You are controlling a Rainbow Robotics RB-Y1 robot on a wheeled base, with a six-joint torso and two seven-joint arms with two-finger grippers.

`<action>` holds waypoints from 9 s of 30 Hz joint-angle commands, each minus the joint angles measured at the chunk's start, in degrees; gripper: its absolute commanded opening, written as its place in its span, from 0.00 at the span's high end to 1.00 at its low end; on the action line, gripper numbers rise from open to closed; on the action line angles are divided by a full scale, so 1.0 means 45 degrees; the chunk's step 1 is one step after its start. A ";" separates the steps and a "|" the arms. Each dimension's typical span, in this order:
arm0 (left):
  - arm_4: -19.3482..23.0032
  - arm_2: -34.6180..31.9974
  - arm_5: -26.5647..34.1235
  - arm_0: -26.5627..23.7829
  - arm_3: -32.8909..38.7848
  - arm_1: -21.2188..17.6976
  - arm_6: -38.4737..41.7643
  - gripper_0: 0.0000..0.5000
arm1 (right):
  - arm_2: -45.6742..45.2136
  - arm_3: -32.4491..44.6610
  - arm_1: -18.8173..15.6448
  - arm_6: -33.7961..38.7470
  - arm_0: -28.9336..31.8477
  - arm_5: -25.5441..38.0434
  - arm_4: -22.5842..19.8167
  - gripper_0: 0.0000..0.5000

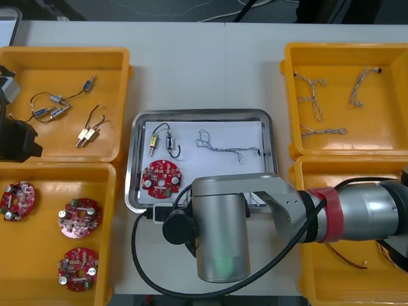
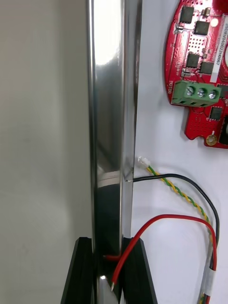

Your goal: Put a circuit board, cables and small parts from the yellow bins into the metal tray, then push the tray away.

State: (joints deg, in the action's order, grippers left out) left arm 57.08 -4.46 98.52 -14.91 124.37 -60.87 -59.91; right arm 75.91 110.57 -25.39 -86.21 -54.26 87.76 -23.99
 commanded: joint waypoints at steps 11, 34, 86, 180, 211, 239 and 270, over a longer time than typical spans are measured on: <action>0.0070 -0.0436 -0.0058 0.0285 0.0370 -0.0575 -0.0143 0.00 | 0.0182 -0.0078 -0.0472 -0.0822 -0.1320 -0.0557 0.0234 1.00; 0.0070 -0.0436 -0.0058 0.0285 0.0370 -0.0575 -0.0143 0.00 | 0.0163 -0.2090 -0.0511 -0.0920 -0.2590 -0.1905 0.0254 1.00; 0.0070 -0.0436 -0.0058 0.0285 0.0370 -0.0575 -0.0143 0.00 | 0.0065 -0.7832 -0.0218 -0.1271 -0.5051 -0.7881 0.0254 1.00; 0.0070 -0.0436 -0.0058 0.0285 0.0370 -0.0575 -0.0143 0.00 | -1.4134 0.2363 -0.5804 0.7947 0.2762 0.4942 -0.6855 0.00; 0.0070 -0.0436 -0.0058 0.0285 0.0370 -0.0575 -0.0143 0.00 | -2.0540 0.5254 -0.5921 0.6873 1.0574 0.4942 -0.7305 0.00; 0.0070 -0.0436 -0.0058 0.0285 0.0370 -0.0575 -0.0143 0.00 | -2.0404 0.4297 -0.4417 0.4920 1.1239 0.4423 -0.5625 0.00; 0.0070 -0.0436 -0.0058 0.0285 0.0370 -0.0575 -0.0143 0.00 | -2.0052 0.4082 -0.4164 0.3846 1.1239 0.3427 -0.5215 0.00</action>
State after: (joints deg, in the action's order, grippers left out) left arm 57.12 -4.53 98.52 -14.53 124.63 -60.87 -59.91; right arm -14.72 128.42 -44.71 -68.04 -4.43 103.67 -47.09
